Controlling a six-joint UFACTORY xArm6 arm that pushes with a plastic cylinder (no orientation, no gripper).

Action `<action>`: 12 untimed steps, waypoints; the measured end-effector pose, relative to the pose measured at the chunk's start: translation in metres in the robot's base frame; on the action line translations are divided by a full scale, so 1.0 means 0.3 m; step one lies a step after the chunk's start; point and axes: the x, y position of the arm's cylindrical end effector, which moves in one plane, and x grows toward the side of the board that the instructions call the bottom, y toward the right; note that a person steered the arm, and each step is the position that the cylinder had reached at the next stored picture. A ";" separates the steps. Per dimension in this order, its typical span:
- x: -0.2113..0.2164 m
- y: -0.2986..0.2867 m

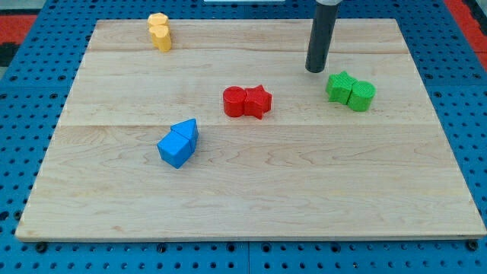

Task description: Move the red star and red circle to the centre right

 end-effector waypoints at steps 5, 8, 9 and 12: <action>-0.128 -0.008; -0.230 0.105; -0.230 -0.146; 0.154 -0.758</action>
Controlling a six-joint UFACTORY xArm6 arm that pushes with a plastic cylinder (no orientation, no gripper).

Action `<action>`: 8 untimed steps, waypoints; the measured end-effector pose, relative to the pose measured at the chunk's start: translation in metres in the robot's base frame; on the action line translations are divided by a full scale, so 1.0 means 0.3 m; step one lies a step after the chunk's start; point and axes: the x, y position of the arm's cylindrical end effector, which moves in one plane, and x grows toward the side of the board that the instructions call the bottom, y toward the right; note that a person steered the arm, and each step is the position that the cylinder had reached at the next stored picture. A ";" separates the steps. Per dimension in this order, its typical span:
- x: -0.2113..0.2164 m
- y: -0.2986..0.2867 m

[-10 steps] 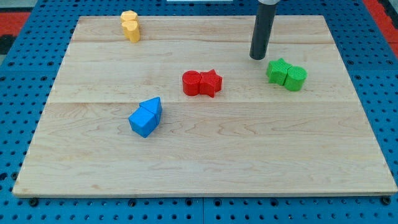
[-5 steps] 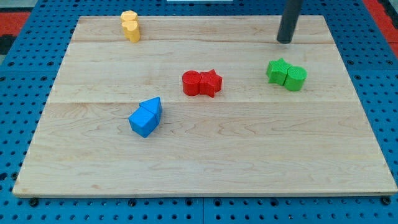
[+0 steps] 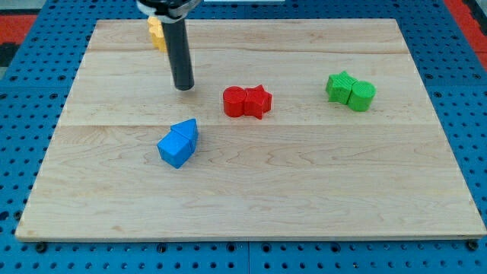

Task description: Move the red star and red circle to the centre right

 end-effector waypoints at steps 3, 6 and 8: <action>0.079 0.098; 0.126 0.401; 0.110 0.449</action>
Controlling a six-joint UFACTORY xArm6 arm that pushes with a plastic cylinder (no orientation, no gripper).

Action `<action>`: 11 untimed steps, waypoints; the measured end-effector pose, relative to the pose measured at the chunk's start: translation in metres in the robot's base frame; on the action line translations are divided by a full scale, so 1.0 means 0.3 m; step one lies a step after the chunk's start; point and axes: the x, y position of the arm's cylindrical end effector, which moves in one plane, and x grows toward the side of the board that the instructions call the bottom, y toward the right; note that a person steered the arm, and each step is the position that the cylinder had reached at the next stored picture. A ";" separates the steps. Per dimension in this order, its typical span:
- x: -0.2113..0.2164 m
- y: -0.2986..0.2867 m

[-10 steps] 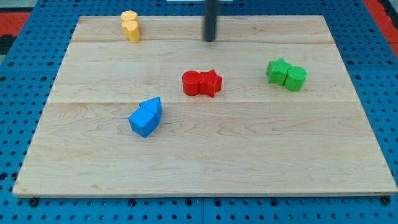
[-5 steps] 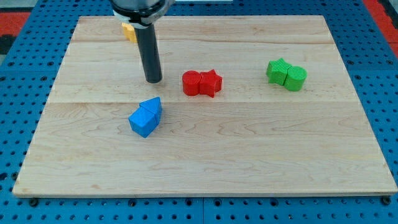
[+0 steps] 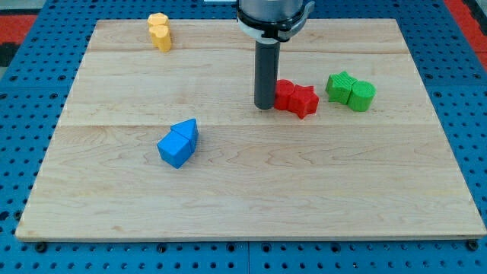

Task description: Move the red star and red circle to the centre right

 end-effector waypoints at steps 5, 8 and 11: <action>-0.031 0.083; 0.063 0.147; 0.069 0.240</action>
